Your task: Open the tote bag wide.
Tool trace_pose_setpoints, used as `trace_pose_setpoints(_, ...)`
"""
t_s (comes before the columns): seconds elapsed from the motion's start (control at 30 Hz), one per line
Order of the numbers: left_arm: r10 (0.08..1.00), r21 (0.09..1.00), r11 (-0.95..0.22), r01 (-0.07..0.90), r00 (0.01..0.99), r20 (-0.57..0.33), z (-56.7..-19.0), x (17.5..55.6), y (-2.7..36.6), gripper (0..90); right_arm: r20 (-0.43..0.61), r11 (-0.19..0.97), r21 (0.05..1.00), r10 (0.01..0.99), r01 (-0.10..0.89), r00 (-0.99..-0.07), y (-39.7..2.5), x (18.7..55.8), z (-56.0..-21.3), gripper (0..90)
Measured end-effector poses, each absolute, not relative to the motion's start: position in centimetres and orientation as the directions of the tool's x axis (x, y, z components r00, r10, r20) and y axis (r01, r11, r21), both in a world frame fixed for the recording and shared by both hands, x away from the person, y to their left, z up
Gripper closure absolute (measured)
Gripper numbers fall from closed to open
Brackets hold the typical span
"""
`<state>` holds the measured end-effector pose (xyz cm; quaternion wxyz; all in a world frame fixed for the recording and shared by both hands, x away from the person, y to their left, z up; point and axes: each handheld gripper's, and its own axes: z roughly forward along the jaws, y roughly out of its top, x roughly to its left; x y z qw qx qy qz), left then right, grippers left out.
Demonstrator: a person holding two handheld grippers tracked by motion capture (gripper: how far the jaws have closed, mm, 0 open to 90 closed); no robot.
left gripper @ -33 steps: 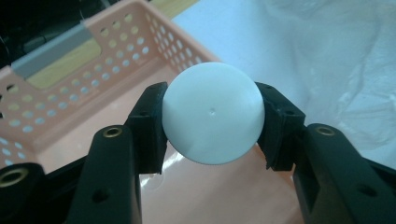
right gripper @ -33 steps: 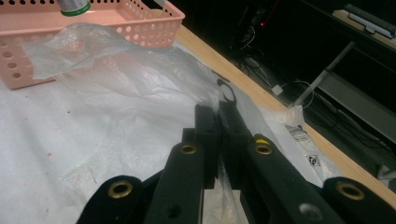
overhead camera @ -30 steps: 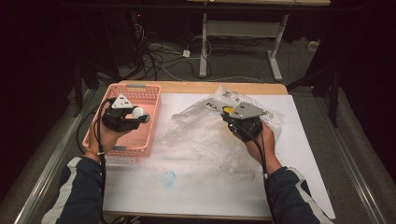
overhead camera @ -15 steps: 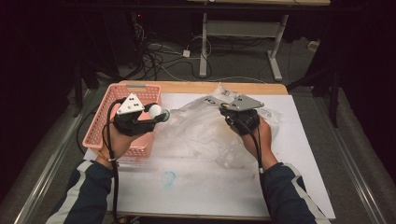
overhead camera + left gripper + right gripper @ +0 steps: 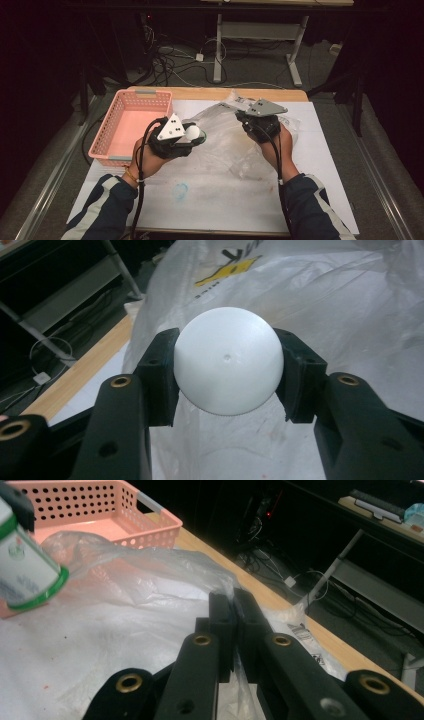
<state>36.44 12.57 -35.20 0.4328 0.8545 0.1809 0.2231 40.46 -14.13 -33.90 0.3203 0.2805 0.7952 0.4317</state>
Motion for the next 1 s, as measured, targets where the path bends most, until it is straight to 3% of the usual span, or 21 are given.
trace_pose_setpoints(0.33, 0.425, 0.75, -0.654, 0.099, 0.868, 0.256, -38.6, 36.5, 7.5, 48.4, -0.259, 0.443, 0.885, 0.725, 0.144, -0.638, -13.4, 39.6, -32.9, 89.3)
trace_pose_setpoints(0.73, 0.523, 0.696, -0.682, 0.223, 0.814, 0.252, -43.6, 41.1, 5.0, 48.3, -0.261, 0.473, 0.869, 0.685, 0.142, -0.681, -13.2, 38.6, -33.8, 89.3)
trace_pose_setpoints(0.77, 0.474, 0.668, -0.721, 0.185, 0.835, 0.281, -43.8, 41.7, 4.9, 48.3, -0.266, 0.479, 0.866, 0.679, 0.14, -0.684, -13.2, 38.5, -33.9, 89.3)
trace_pose_setpoints(1.0, 0.437, 0.623, -0.762, 0.176, 0.85, 0.295, -45.1, 42.8, 4.4, 47.8, -0.266, 0.491, 0.861, 0.66, 0.135, -0.703, -13.2, 38.2, -34.5, 89.3)
